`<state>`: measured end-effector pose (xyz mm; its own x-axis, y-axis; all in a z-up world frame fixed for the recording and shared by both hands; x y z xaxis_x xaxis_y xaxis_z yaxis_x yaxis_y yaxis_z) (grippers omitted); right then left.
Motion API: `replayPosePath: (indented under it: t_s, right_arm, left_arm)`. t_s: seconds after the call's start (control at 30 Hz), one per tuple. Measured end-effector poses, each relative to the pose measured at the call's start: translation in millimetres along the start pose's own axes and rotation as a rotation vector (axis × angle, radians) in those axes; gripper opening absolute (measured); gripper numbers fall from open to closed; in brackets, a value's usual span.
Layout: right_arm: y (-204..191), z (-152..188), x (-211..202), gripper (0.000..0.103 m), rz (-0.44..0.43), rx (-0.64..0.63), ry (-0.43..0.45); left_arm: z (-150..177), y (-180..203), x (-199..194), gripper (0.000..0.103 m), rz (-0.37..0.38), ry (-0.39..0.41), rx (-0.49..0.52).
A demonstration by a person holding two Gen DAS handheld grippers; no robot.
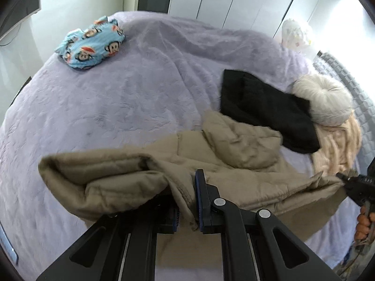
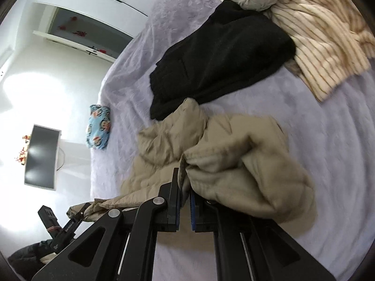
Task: Fold large clothes
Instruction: 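Lift the held hem with both tools and fold it toward the collar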
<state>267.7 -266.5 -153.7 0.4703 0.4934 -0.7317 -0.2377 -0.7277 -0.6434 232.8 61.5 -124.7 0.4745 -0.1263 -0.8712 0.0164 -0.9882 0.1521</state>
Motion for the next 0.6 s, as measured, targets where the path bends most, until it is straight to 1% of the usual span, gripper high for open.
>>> replayPosePath:
  t_s: [0.03, 0.07, 0.1, 0.13, 0.27, 0.33, 0.37, 0.43, 0.47, 0.53, 0.57, 0.6]
  right_arm:
    - [5, -5, 14, 0.007, 0.009, 0.014, 0.001]
    - [13, -10, 29, 0.007, 0.02, 0.031, -0.001]
    - [19, -14, 41, 0.007, 0.031, 0.043, -0.002]
    - [27, -18, 57, 0.007, 0.044, 0.059, -0.002]
    - [54, -24, 99, 0.007, 0.087, 0.097, -0.012]
    - [65, -25, 115, 0.007, 0.103, 0.108, -0.02]
    - [69, -26, 121, 0.007, 0.109, 0.112, -0.022]
    - [73, -27, 127, 0.007, 0.109, 0.117, -0.027]
    - [73, -27, 127, 0.007, 0.108, 0.117, -0.029]
    - [70, -30, 125, 0.008, 0.105, 0.111, -0.043]
    - [69, -31, 122, 0.009, 0.101, 0.105, -0.05]
    - [66, -31, 119, 0.011, 0.099, 0.091, -0.06]
  left_arm:
    - [0, -1, 13, 0.013, -0.008, -0.012, 0.0]
    - [-4, -4, 38, 0.013, -0.021, -0.036, -0.001]
    - [-4, -4, 49, 0.013, -0.027, -0.044, -0.002]
    - [-7, -7, 71, 0.013, -0.036, -0.063, -0.008]
    - [-9, -9, 125, 0.013, -0.046, -0.098, -0.023]
    - [-8, -10, 138, 0.013, -0.029, -0.102, -0.045]
    - [-8, -13, 144, 0.013, -0.01, -0.101, -0.074]
    - [-8, -15, 146, 0.014, 0.013, -0.102, -0.107]
    - [-9, -15, 143, 0.017, 0.02, -0.101, -0.11]
    - [-8, -16, 129, 0.027, 0.028, -0.083, -0.115]
    - [-7, -17, 119, 0.049, 0.031, -0.069, -0.125]
    - [-8, -18, 109, 0.081, 0.033, -0.056, -0.132]
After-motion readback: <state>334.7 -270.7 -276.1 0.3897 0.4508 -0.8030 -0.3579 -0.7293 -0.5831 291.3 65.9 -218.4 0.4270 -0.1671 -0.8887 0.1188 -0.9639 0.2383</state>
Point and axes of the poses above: each gripper's, at about its wrist camera, not at the fingertips, and x roughly the way its jaws point, y to its right, z to its underside, the point moved 6 cm from there along x, roughly the way its jaws point, and after that the axes turned 3 degrees about -z, right-handed, at the moved point
